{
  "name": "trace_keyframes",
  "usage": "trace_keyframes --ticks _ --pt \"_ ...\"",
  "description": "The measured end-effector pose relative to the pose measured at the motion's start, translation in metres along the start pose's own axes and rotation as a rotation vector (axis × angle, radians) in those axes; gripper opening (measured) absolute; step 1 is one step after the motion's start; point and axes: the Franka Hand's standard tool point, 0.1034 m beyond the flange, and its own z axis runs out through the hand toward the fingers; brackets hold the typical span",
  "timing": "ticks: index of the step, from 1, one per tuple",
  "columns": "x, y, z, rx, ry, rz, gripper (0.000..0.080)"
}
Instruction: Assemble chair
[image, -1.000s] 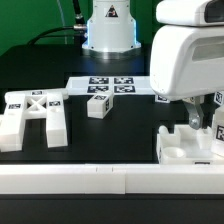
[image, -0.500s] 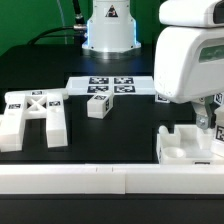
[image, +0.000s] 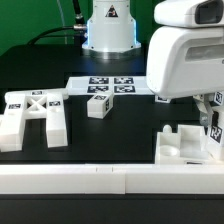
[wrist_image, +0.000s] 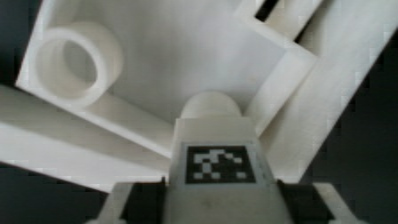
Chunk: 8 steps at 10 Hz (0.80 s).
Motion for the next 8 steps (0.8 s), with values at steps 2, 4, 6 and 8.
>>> trace_keyframes --ticks 2,4,6,8 --pt "-0.0003 -0.0024 0.0004 0.014 -0.001 0.195 0.0289" --pt "-0.001 -0.0039 0.0012 0.033 -0.005 0.377 0.029" --pt "-0.001 -0.0055 0.0016 0.05 -0.011 0.555 0.0291" --pt "-0.0012 -0.0062 0.0021 0.051 -0.015 0.67 0.0291"
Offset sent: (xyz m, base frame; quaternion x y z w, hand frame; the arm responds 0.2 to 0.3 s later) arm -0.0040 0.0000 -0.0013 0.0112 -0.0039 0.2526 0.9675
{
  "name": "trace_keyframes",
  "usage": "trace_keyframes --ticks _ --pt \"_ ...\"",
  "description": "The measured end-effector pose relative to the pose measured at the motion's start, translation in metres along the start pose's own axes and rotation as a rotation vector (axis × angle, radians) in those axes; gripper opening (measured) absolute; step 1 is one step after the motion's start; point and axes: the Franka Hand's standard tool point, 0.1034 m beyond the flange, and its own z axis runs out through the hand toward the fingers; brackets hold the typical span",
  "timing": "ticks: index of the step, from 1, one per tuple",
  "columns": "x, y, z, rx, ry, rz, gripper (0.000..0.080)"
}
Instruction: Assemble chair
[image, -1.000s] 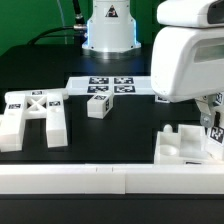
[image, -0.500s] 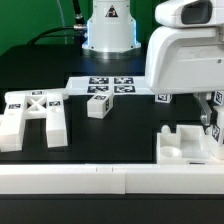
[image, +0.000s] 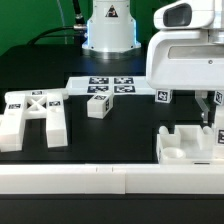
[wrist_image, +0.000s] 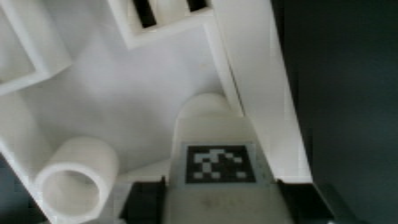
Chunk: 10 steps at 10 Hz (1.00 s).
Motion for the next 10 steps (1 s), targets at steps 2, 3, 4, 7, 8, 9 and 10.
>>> trace_keyframes --ticks 2,3,4,7,8,9,10 --pt "-0.0007 -0.0008 0.0003 0.0 0.0 0.129 0.0291" --pt "-0.0008 -0.0008 0.0004 0.0 0.0 0.132 0.0368" --pt "-0.0009 -0.0009 0.0004 0.0 -0.001 0.126 0.0368" --pt "-0.0029 -0.002 0.0005 -0.006 -0.007 0.047 0.0619" --pt "-0.003 -0.0023 0.0005 -0.007 -0.006 -0.078 0.0644" --pt "-0.0008 -0.0011 -0.0004 -0.005 -0.004 -0.22 0.0648" --pt "0.0011 0.0006 -0.0009 -0.005 -0.003 -0.322 0.0648"
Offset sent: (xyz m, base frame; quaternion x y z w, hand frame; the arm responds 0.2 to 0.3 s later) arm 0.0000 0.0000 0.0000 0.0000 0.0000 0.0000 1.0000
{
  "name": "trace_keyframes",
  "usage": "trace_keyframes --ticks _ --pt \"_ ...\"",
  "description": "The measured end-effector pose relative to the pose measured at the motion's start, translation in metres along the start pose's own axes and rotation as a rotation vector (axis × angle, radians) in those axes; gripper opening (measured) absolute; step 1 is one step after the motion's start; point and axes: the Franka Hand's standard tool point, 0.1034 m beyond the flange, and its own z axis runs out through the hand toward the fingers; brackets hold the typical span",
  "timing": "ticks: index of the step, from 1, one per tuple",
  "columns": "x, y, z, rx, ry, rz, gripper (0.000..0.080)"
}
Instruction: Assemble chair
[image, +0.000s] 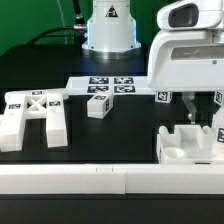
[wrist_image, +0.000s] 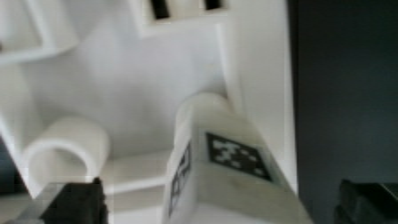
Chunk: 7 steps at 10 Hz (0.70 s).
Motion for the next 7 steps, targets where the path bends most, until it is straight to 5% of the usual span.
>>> trace_keyframes --ticks 7 --pt "0.0006 0.0074 0.0025 -0.031 -0.007 -0.607 0.0649"
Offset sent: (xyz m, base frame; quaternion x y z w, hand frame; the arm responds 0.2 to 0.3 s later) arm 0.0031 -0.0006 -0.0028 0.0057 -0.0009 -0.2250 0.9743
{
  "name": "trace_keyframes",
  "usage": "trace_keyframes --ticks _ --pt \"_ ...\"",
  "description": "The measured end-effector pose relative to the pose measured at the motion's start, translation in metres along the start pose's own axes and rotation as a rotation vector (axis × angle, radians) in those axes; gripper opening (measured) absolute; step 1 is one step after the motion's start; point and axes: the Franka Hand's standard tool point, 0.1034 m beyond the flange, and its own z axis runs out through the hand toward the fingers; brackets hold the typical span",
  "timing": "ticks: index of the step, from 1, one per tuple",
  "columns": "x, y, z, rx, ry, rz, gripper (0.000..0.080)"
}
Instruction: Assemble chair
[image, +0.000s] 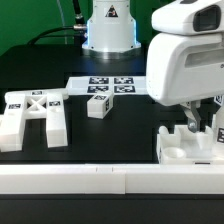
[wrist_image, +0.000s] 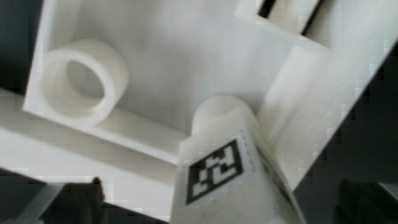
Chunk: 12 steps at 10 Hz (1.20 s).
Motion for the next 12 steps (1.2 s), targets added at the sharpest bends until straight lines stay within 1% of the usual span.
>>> trace_keyframes --ticks 2,3,4,5,6,7,8,12 --pt "-0.0012 0.0028 0.0002 -0.012 -0.006 -0.144 0.0649" --pt "-0.0015 0.0038 0.0002 -0.013 -0.006 -0.199 0.0649" --pt "-0.0018 0.0041 0.0004 -0.013 -0.006 -0.2 0.0649" --pt "-0.0018 0.0041 0.0004 -0.013 -0.006 -0.199 0.0523" --pt "-0.0018 0.0041 0.0004 -0.013 -0.006 -0.183 0.0523" --pt "-0.0018 0.0041 0.0005 -0.013 -0.006 -0.173 0.0384" --pt "-0.0019 0.0042 0.0005 -0.013 -0.006 -0.167 0.0286" --pt "-0.0016 0.0028 0.0008 -0.01 -0.002 0.135 0.0287"
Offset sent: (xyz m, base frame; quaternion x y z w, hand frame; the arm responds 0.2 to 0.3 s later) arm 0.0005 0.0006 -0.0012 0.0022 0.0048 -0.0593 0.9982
